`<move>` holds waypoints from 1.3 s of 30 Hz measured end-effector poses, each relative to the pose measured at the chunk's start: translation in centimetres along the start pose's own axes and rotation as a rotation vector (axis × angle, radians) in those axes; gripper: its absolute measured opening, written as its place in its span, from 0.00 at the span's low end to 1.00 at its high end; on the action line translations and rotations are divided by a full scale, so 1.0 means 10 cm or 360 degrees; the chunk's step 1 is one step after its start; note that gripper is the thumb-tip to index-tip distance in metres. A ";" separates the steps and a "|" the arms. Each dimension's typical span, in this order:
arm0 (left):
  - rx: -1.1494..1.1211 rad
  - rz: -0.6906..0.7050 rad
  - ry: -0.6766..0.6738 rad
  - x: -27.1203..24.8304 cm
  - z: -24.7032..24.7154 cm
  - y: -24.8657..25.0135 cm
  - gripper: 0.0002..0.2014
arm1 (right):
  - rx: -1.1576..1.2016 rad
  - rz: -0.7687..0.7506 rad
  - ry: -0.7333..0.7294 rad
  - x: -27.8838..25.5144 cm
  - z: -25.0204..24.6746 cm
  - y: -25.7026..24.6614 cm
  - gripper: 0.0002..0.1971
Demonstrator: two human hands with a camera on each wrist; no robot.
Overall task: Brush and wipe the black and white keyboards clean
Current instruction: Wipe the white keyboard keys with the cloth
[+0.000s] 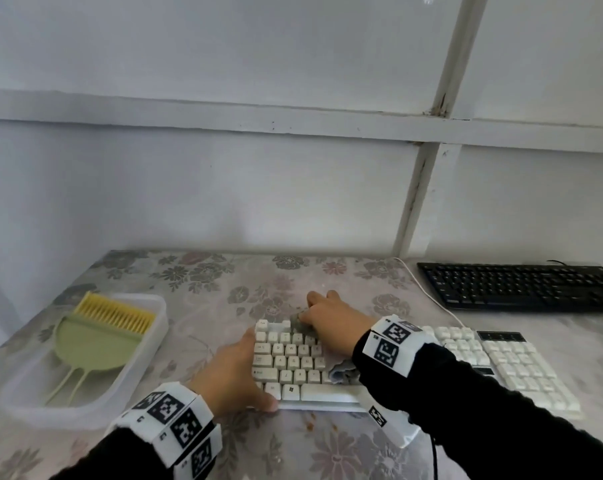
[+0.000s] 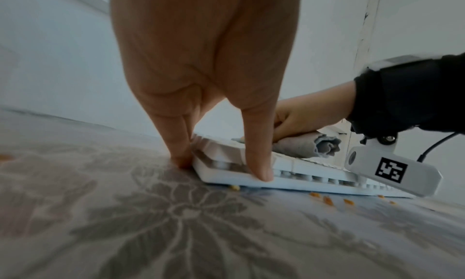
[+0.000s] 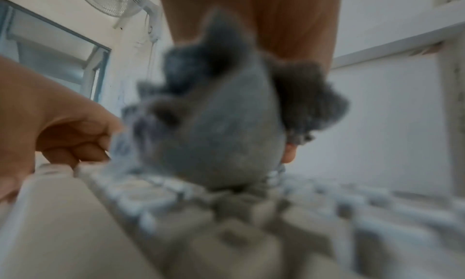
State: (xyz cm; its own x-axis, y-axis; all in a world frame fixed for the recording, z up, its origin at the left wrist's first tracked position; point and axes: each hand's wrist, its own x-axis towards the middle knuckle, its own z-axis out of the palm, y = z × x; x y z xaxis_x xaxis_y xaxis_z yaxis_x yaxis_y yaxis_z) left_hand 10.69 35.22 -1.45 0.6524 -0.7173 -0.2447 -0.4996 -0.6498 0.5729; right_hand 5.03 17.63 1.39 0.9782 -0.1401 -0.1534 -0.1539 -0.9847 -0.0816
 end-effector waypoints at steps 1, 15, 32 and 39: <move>0.0012 0.0013 -0.0001 0.00 0.00 0.01 0.50 | -0.0034 -0.0001 0.0017 -0.04 0.02 0.08 0.09; 0.0153 0.0040 -0.0043 0.08 -0.01 -0.03 0.47 | 0.0370 -0.0078 0.0075 0.08 -0.19 -0.13 0.12; 0.0135 0.0117 -0.0025 0.07 -0.01 -0.06 0.49 | 0.0145 -0.0059 0.0115 -0.03 0.10 0.04 0.10; 0.0170 0.0055 -0.0042 0.08 0.00 -0.06 0.52 | 0.0432 0.0090 0.0068 -0.23 0.06 0.27 0.14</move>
State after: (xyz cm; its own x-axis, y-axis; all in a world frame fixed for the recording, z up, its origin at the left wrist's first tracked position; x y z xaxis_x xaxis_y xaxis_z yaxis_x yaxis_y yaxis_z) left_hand 11.54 35.08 -1.98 0.6192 -0.7452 -0.2476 -0.5802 -0.6466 0.4952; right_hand 2.31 15.32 0.91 0.9711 -0.2042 -0.1240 -0.2347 -0.9123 -0.3356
